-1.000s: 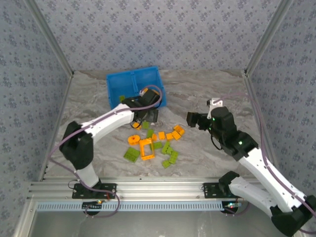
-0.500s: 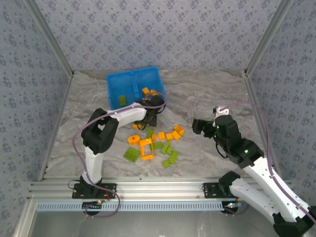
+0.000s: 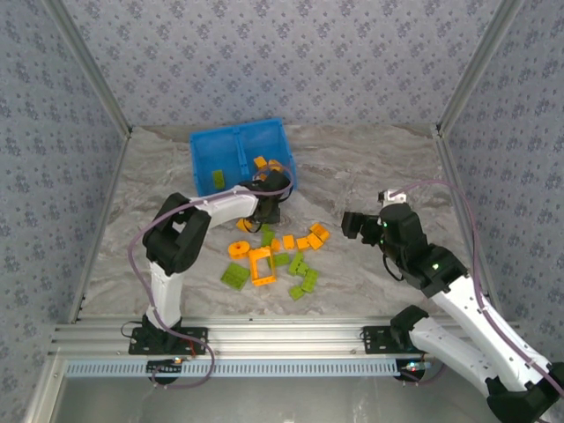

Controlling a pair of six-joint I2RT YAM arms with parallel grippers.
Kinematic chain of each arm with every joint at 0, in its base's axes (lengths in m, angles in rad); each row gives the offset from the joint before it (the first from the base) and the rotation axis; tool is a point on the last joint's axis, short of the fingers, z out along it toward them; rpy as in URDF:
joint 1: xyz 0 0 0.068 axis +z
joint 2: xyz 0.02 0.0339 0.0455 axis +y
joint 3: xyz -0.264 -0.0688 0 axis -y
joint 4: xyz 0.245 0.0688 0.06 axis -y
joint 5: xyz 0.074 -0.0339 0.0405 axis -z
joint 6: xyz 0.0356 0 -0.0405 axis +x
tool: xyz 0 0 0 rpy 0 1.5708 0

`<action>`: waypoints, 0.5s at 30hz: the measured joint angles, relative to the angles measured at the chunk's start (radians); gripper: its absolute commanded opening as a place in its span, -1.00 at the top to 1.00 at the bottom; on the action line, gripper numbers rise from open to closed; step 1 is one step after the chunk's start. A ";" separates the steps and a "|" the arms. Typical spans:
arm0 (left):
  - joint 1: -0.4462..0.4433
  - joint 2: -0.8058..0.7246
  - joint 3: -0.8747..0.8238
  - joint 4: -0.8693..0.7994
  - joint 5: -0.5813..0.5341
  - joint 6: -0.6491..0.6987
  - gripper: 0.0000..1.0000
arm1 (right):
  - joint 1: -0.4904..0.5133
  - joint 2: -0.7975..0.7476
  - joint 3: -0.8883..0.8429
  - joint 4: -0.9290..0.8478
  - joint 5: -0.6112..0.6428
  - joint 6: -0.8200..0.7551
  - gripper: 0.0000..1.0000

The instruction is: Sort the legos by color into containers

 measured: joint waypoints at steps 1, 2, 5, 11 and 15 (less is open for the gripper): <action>-0.002 -0.013 -0.007 -0.005 0.001 0.000 0.40 | 0.000 0.004 0.001 0.000 0.000 0.000 -1.00; -0.005 -0.031 -0.013 -0.011 0.000 0.001 0.41 | 0.000 0.009 0.001 0.000 0.000 0.000 -1.00; -0.012 -0.114 -0.019 -0.031 -0.026 0.012 0.41 | 0.000 0.020 0.002 0.001 0.000 0.003 -1.00; -0.006 -0.331 0.030 -0.043 -0.192 0.126 0.39 | 0.000 0.024 0.003 0.001 0.000 0.011 -1.00; 0.057 -0.369 0.089 0.012 -0.276 0.243 0.39 | 0.000 0.024 0.003 0.001 -0.001 0.019 -1.00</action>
